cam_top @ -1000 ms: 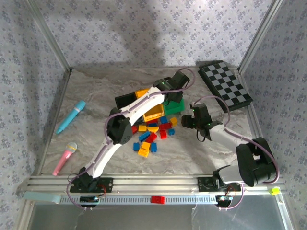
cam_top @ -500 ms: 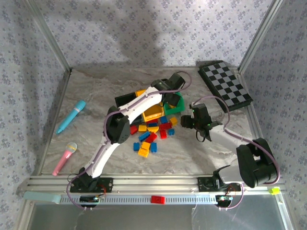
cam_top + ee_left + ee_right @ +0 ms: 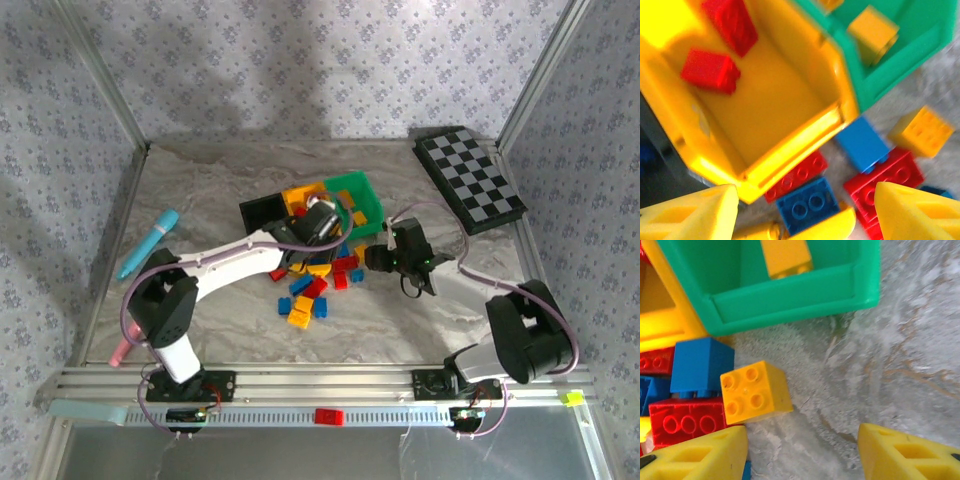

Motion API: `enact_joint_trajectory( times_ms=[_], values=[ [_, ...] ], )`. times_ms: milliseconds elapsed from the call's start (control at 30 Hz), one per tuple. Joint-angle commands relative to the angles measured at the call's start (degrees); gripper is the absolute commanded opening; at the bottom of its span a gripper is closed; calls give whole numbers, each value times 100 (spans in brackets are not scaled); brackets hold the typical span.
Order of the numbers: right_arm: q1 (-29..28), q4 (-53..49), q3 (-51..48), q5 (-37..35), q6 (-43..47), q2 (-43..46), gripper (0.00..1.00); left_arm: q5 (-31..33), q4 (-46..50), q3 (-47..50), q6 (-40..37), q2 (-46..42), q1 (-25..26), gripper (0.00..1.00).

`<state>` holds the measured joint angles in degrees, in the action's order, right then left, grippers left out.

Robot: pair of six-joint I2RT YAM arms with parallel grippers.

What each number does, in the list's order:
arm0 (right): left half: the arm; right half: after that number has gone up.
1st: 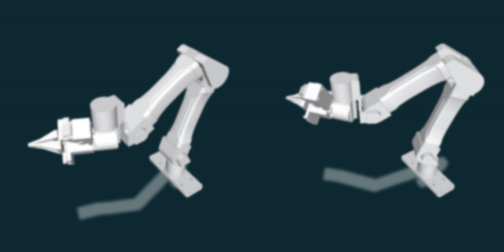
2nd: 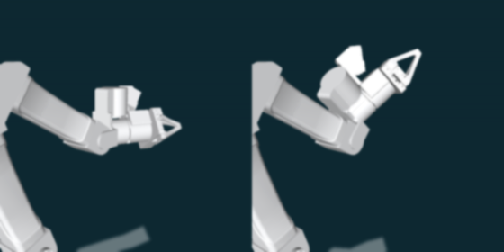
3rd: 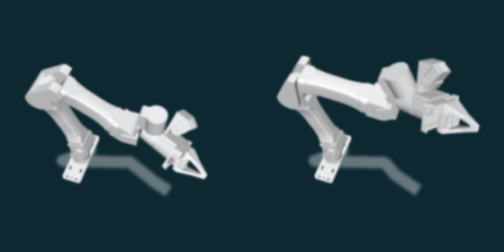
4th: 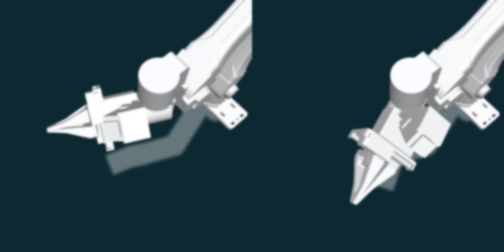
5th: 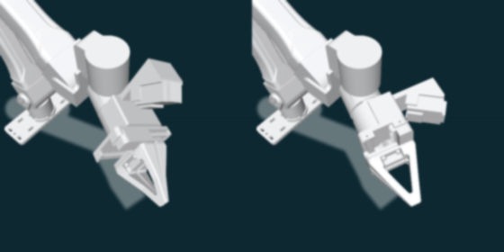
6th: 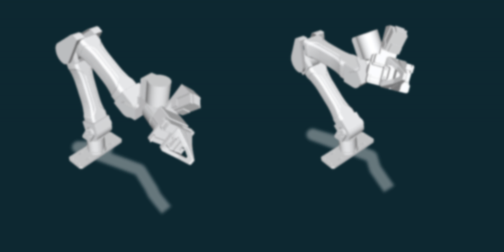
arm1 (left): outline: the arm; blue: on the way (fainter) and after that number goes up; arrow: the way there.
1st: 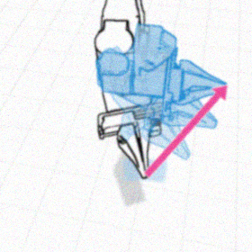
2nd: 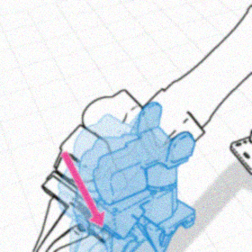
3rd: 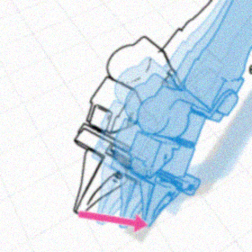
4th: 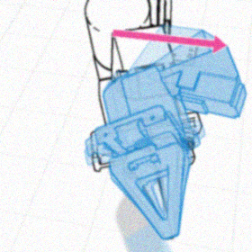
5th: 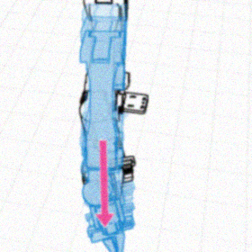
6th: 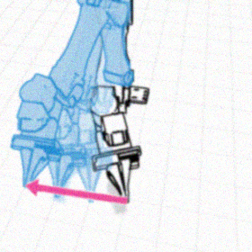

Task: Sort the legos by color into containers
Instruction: Pick up the lego from the center of the table.

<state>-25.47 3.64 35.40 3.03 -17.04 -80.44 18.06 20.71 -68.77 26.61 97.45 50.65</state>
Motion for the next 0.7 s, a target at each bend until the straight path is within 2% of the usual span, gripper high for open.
enact_joint_trajectory(
  times_ms=[0,133,433,667],
  values=[
    [-125,48,215,227,84,-169,62,102,-660,501,549,-398,49,72],
    [-202,-47,454,464,172,-512,62,365,-333,694,634,-587,84,71],
    [-204,-273,840,362,258,-962,62,505,-385,945,626,-823,85,71],
    [-272,-377,1055,430,245,-1243,53,442,-520,945,582,-795,103,71]
  ],
)
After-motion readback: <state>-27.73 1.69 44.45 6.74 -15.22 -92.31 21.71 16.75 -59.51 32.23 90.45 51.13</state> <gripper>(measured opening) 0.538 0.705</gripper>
